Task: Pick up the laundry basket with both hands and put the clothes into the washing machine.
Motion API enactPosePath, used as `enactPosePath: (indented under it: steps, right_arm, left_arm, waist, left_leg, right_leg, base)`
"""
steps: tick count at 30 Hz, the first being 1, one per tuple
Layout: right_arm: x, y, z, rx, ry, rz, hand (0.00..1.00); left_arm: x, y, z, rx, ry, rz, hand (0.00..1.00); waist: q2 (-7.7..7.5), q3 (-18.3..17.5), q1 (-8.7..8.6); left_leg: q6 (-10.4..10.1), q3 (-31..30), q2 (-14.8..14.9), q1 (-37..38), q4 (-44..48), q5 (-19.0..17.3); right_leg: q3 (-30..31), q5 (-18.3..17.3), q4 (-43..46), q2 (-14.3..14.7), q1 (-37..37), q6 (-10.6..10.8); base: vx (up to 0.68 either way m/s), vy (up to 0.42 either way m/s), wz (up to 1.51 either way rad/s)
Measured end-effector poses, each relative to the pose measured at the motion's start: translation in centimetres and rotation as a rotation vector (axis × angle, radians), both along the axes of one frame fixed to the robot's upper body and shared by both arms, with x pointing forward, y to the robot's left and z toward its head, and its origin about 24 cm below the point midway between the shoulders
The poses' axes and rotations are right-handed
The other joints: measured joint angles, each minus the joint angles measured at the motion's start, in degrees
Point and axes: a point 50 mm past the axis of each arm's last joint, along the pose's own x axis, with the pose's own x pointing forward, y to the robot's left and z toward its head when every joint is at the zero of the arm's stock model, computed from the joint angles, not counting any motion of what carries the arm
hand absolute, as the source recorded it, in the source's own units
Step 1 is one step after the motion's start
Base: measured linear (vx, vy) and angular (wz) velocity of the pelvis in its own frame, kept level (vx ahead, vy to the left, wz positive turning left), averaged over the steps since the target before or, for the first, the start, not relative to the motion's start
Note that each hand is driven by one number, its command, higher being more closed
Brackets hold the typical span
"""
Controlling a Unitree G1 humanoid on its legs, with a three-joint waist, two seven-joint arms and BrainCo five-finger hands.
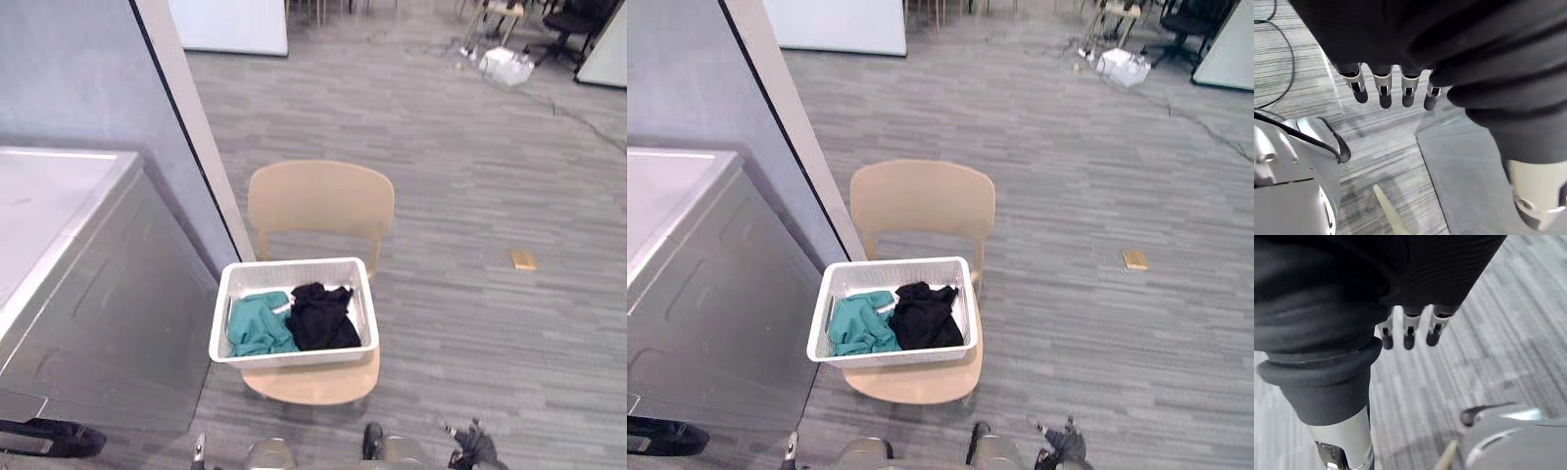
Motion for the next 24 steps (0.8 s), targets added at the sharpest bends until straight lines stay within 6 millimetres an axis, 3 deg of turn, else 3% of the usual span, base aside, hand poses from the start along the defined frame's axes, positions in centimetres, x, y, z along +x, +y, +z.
enactPosePath:
  steps: [4,5,8,9,10,11,12,13,16,17,18,19,20,21,22,23,24]
  right_arm:
    - [-0.9,0.4,-0.7,0.04,0.052,-0.037,0.0]
    - [-0.7,0.6,-0.9,0.051,0.062,-0.025,0.0]
    - [0.0,1.0,-1.0,0.053,0.063,0.037,0.0]
    - [1.3,1.2,-0.8,0.055,0.035,0.053,0.0]
    - [2.2,1.4,-0.6,0.057,0.014,0.062,0.0]
    - [3.4,1.4,-0.3,0.056,-0.015,0.073,0.0]
    - [4.6,1.4,0.0,0.048,-0.048,0.086,0.0]
    - [5.0,1.3,0.2,0.041,-0.063,0.093,0.0]
    - [6.0,0.7,0.6,0.017,-0.094,0.116,0.0]
    - [5.8,0.5,0.5,0.011,-0.076,0.117,0.0]
    - [5.6,-0.1,0.5,-0.012,-0.054,0.121,0.0]
    - [4.7,-0.2,0.0,-0.016,0.007,0.135,0.0]
    - [4.1,0.3,-0.5,0.003,0.04,0.141,0.0]
    - [3.0,1.7,-1.2,0.054,0.089,0.143,0.0]
    - [2.8,2.8,-1.5,0.076,0.09,0.127,0.0]
    - [2.8,3.3,-1.5,0.084,0.092,0.117,0.0]
    - [2.7,3.3,-1.5,0.09,0.092,0.118,0.0]
  left_arm:
    - [-0.8,-0.3,-0.2,-0.03,0.017,0.012,0.0]
    - [-1.1,-0.2,-0.3,-0.032,0.025,0.028,0.0]
    - [-0.5,-0.2,-0.3,-0.035,0.022,0.01,0.0]
    - [-0.5,-0.2,-0.3,-0.033,0.028,0.0,0.0]
    - [-0.5,-0.1,-0.3,-0.029,0.032,-0.005,0.0]
    - [-0.7,-0.1,-0.4,-0.03,0.04,-0.007,0.0]
    - [-1.3,-0.4,-0.5,-0.044,0.061,-0.008,0.0]
    - [-1.6,-0.5,-0.6,-0.047,0.069,-0.009,0.0]
    - [-1.1,-0.3,-0.5,-0.031,0.072,-0.088,0.0]
    - [-0.9,0.0,-0.4,-0.02,0.074,-0.127,0.0]
    - [-0.5,0.0,-0.4,-0.013,0.075,-0.166,0.0]
    - [-0.4,0.3,-0.3,0.009,0.089,-0.211,0.0]
    - [-0.1,0.9,-0.2,0.032,0.093,-0.247,0.0]
    - [1.0,2.4,0.3,0.093,0.087,-0.34,0.0]
    - [2.0,3.4,0.7,0.14,0.09,-0.412,0.0]
    - [2.5,3.9,0.9,0.167,0.088,-0.447,0.0]
    - [2.5,4.1,1.0,0.186,0.086,-0.475,0.0]
  waist:
    - [0.85,-1.1,0.06]
    - [0.26,-1.6,0.0]
    - [-0.47,-2.2,0.07]
    - [-0.8,-2.2,0.14]
    - [-1.01,-2.1,0.14]
    - [-0.87,-2.0,0.19]
    - [-1.22,-1.8,0.29]
    - [-0.9,-2.0,0.23]
    - [-0.29,-2.5,-0.15]
    - [-0.31,-2.6,-0.44]
    - [0.39,-3.1,-0.84]
    - [-0.36,-3.8,-1.46]
    - [-0.88,-4.0,-1.95]
    - [-2.3,-4.3,-2.41]
    - [-3.15,-3.2,-2.11]
    - [-4.36,-2.9,-1.35]
    - [-4.39,-2.8,-1.37]
  left_leg:
    - [-1.1,-2.8,0.0,0.7,-0.8,0.9]
    - [-1.0,-5.0,-0.5,-0.6,-1.3,2.0]
    - [0.1,-8.5,-2.0,-5.0,-2.4,5.1]
    - [1.4,-5.2,-1.1,-6.2,-1.8,5.2]
    - [2.4,-2.1,0.4,-7.7,1.2,4.5]
    - [2.7,0.0,3.1,-10.0,11.0,3.1]
    - [2.3,-0.1,5.7,-9.9,19.8,1.8]
    - [2.2,-0.6,7.2,-9.2,23.1,1.8]
    - [2.2,-3.7,15.6,-6.0,28.1,2.4]
    - [2.7,-3.7,17.6,-6.1,26.2,4.1]
    - [4.0,-3.7,18.6,-6.0,20.1,10.8]
    - [-5.7,-3.5,15.4,-5.1,14.2,4.3]
    - [-9.0,-3.7,14.4,-5.3,11.9,2.1]
    - [-10.3,-3.0,12.7,-7.4,9.7,-2.1]
    - [-10.5,-2.8,11.1,-8.6,10.4,-4.7]
    - [-10.3,-2.8,9.6,-8.1,11.4,-4.9]
    - [-10.1,-2.8,9.4,-7.2,11.5,-4.9]
  right_leg:
    - [-3.2,-0.4,-0.4,-0.5,2.5,0.0]
    - [-5.4,-0.6,-0.4,-1.1,2.5,0.0]
    - [-11.7,-1.2,0.2,-3.7,1.1,-0.3]
    - [-13.5,-0.6,0.4,-5.0,-0.1,-1.1]
    - [-14.5,-0.4,0.9,-5.8,-0.5,-1.4]
    - [-15.8,-0.4,2.4,-7.4,-1.1,-1.5]
    - [-16.8,-0.2,3.9,-9.1,-0.9,-1.6]
    - [-17.2,-0.1,4.5,-9.9,-0.7,-1.3]
    - [-18.8,3.7,5.2,-14.8,-1.8,2.1]
    - [-19.4,5.6,4.9,-16.5,-2.9,3.1]
    - [-20.5,7.8,4.3,-17.6,-3.8,4.4]
    - [-21.2,11.5,1.9,-20.2,-4.7,5.5]
    - [-21.0,13.1,0.0,-20.6,-4.7,5.1]
    - [-21.0,14.3,-3.2,-20.4,-4.3,4.9]
    - [-19.9,17.9,-6.0,-21.1,-3.0,2.5]
    - [-17.3,21.2,-6.2,-21.9,-2.6,1.2]
    - [-15.3,22.1,-5.9,-21.2,-1.4,0.5]
  base:
    - [0.01,-0.035,0.44]
    - [-0.04,-0.05,0.84]
    - [-0.07,-0.028,1.1]
    - [-0.08,0.001,1.03]
    - [-0.07,0.03,0.8]
    - [-0.1,0.07,0.6]
    - [-0.1,0.096,0.51]
    - [-0.14,0.24,0.46]
    - [-0.12,0.365,0.6]
    - [-0.11,0.524,0.86]
    - [-0.14,0.588,1.02]
    - [-0.16,0.623,1.08]
    - [-0.19,0.631,1.26]
    - [-0.21,0.548,1.17]
    - [-0.26,0.591,0.88]
    - [-0.24,0.477,0.39]
    - [-0.2,0.351,0.15]
